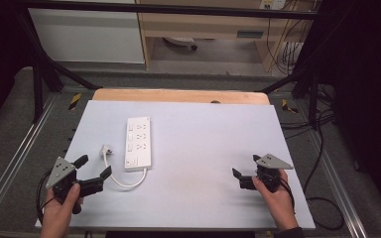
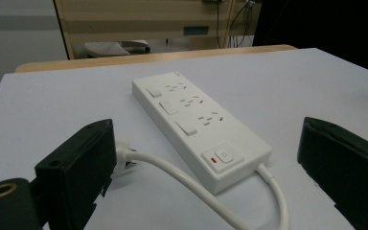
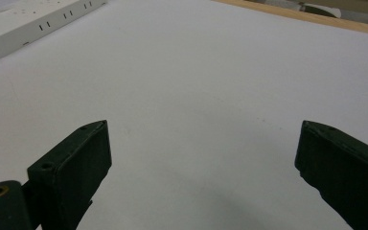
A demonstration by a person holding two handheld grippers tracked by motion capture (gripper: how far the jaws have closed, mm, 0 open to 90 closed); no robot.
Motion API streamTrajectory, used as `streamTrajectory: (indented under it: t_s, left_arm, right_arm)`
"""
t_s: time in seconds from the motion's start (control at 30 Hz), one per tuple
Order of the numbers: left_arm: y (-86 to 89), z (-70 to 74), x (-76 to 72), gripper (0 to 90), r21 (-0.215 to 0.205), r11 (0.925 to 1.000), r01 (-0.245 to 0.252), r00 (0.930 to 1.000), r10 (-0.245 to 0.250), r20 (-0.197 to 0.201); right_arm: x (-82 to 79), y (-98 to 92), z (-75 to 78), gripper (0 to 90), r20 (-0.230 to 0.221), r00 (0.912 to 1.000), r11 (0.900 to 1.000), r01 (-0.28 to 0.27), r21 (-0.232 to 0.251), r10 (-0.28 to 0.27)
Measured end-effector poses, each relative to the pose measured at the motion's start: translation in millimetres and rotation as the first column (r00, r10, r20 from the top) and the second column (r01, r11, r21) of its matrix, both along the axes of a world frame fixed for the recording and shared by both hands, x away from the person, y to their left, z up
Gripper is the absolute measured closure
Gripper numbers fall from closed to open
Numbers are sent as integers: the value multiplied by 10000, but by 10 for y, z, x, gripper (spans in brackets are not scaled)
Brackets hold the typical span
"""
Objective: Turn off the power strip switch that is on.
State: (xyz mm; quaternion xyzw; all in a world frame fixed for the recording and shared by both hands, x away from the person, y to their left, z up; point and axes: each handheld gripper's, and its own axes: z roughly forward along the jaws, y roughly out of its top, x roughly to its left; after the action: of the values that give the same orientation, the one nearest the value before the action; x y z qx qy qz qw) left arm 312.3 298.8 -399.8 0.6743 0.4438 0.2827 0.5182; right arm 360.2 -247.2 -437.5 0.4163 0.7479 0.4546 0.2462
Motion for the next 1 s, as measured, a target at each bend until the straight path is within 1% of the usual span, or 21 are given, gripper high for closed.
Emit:
streamTrajectory:
  t_s: [0.07, 0.1, 0.13, 0.17, 0.23, 0.33, 0.4, 0.43, 0.53, 0.67, 0.73, 0.8, 0.93, 1.0]
  left_arm:
    - [-5, -3, 4, 61, 50, 10000, 18, 10000, -18, -25]
    - [-7, -3, 4, 61, 55, 10000, 29, 10000, -29, -36]
    - [-8, -2, 2, 61, 68, 10000, 29, 10000, -29, -15]
    - [-10, -2, 0, 61, 40, 10000, 43, 10000, -43, -8]
    - [-5, 9, -9, 61, 50, 10000, -40, 9999, 40, 99]
    - [4, 22, -11, 61, -83, 9999, -100, 9998, 101, 184]
    - [-5, 13, -1, 62, -219, 9997, 105, 9999, -104, 33]
    - [-14, 6, 0, 60, -214, 9996, 172, 9998, -174, -57]
    - [-46, 14, -14, 64, -189, 9994, 282, 9996, -281, 32]
    - [-72, 22, -19, 55, -254, 9987, 435, 9990, -433, 78]
    - [-91, 19, 1, 52, -138, 9987, 493, 9988, -493, 14]
    - [-103, 26, 15, 55, -153, 9985, 533, 9985, -534, -85]
    - [-147, 65, 45, 55, -115, 9984, 551, 9985, -552, -66]
    - [-168, 96, 55, 54, -203, 9981, 574, 9983, -575, -34]
  right_arm:
    - [-4, -4, 4, 54, 16, 10000, 10000, 42, 57, -42]
    - [-8, -25, 15, 54, 147, 9999, 9999, 74, 152, -77]
    - [-8, -25, 15, 54, 147, 9999, 9999, 74, 152, -77]
    - [-13, -31, 23, 53, 284, 9995, 9995, 149, 277, -156]
    - [-13, -30, 25, 53, 350, 9992, 9993, 156, 326, -167]
    - [-13, -31, 26, 49, 365, 9991, 9993, 197, 310, -209]
    - [-15, -30, 27, 47, 378, 9991, 9994, 190, 303, -201]
    - [-14, -23, 23, 39, 383, 9991, 9994, 153, 323, -165]
    - [-16, -14, 26, 39, 410, 9990, 9995, 149, 296, -161]
    - [-19, -6, 28, 39, 427, 9990, 9996, 136, 255, -147]
    - [-21, -3, 32, 39, 433, 9989, 9994, 141, 314, -155]
    - [-19, -1, 30, 39, 431, 9990, 9996, 101, 250, -111]
    - [-27, 17, 33, 40, 445, 9990, 9997, 29, 235, -39]
    - [-28, 26, 41, 39, 475, 9989, 9996, 11, 279, -25]
